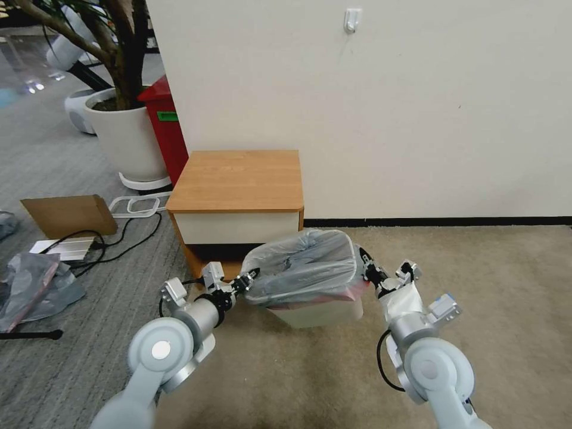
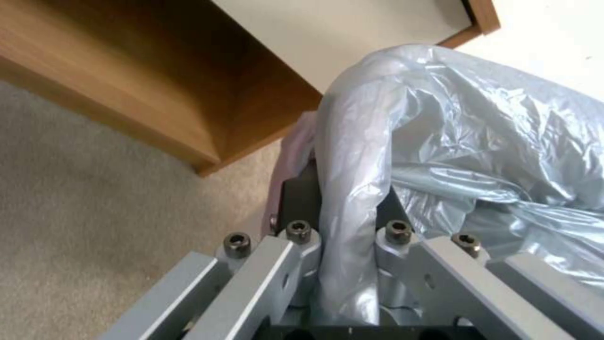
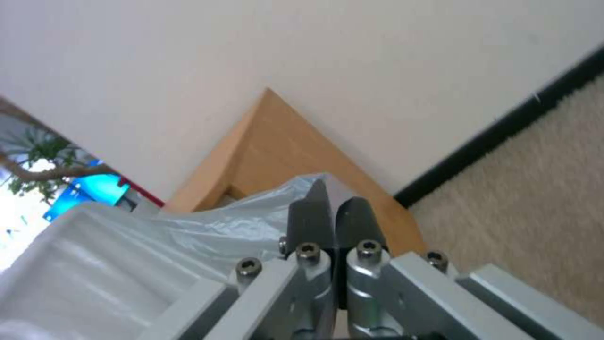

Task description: Pick up the garbage bag from the table and place it over the trash can.

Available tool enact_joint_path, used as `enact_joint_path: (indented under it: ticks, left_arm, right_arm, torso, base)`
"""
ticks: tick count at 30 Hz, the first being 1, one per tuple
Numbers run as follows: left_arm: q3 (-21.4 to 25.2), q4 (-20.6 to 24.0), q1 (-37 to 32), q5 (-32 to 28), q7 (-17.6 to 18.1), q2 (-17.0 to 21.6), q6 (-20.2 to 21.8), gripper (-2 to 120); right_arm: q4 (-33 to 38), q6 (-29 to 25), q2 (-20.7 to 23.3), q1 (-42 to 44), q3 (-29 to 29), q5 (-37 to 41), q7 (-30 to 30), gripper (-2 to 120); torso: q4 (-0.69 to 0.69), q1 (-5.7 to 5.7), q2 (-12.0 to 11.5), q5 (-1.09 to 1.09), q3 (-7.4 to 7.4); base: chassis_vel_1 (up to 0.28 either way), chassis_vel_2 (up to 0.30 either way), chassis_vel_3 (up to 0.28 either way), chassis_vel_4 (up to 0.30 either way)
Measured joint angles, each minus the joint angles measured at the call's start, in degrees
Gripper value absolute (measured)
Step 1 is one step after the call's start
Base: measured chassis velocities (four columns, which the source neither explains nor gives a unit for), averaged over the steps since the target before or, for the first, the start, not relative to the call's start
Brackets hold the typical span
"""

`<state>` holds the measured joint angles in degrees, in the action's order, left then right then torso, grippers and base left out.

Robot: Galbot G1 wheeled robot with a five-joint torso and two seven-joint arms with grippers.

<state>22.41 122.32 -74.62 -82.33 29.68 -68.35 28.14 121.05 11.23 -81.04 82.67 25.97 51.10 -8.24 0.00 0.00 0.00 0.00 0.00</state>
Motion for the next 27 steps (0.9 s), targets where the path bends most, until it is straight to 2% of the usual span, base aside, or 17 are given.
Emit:
enact_joint_path:
  ticks: [4, 9, 12, 23, 25, 26, 27]
  left_arm:
    - [0.04, -0.71, 0.2, 0.13, 0.17, 0.03, 0.0, 5]
    - [-0.3, -1.27, 0.15, 1.89, -0.15, -0.02, 0.0, 5]
    - [-0.31, -1.21, 0.12, 1.94, -0.24, -0.02, 0.02, 5]
    - [0.02, -0.93, 0.17, 1.54, -0.24, 0.21, -0.09, 5]
    - [0.22, -0.72, 0.17, 0.42, -0.13, 0.01, -0.29, 5]
    - [0.38, -0.71, 0.17, -0.09, -0.09, 0.02, -0.29, 5]
    - [0.38, -0.71, 0.17, -0.09, -0.09, 0.02, -0.29, 5]
  right_arm:
    - [2.49, 0.42, 0.05, 0.69, -0.65, -1.14, -1.02, 0]
    - [4.81, 4.65, -0.66, 0.76, -1.55, 5.05, -7.96, 0]
    - [3.88, 4.97, -0.71, 0.75, -1.55, 5.21, -8.51, 0]
    - [3.6, 4.1, -0.75, 2.12, -1.4, 3.57, -9.1, 0]
    - [2.98, 1.34, -1.02, 3.13, -1.8, -0.08, -7.3, 0]
    - [1.86, -1.26, -1.01, 3.39, -1.92, -2.36, -4.44, 0]
    - [1.86, -1.26, -1.01, 3.39, -1.92, -2.36, -4.44, 0]
  torso:
    - [0.0, 0.0, 0.0, 0.0, 0.0]
    - [0.0, 0.0, 0.0, 0.0, 0.0]
    - [0.0, 0.0, 0.0, 0.0, 0.0]
    - [0.0, 0.0, 0.0, 0.0, 0.0]
    - [0.0, 0.0, 0.0, 0.01, 0.0]
    - [0.0, 0.0, 0.0, 0.0, 0.0]
    - [0.0, 0.0, 0.0, 0.0, 0.0]
  base:
    - [0.0, 0.0, 0.0, 0.0]
    - [0.0, 0.0, 0.0, 0.0]
    - [0.0, 0.0, 0.0, 0.0]
    - [0.0, 0.0, 0.0, 0.0]
    - [0.0, 0.0, 0.0, 0.0]
    - [0.0, 0.0, 0.0, 0.0]
    - [0.0, 0.0, 0.0, 0.0]
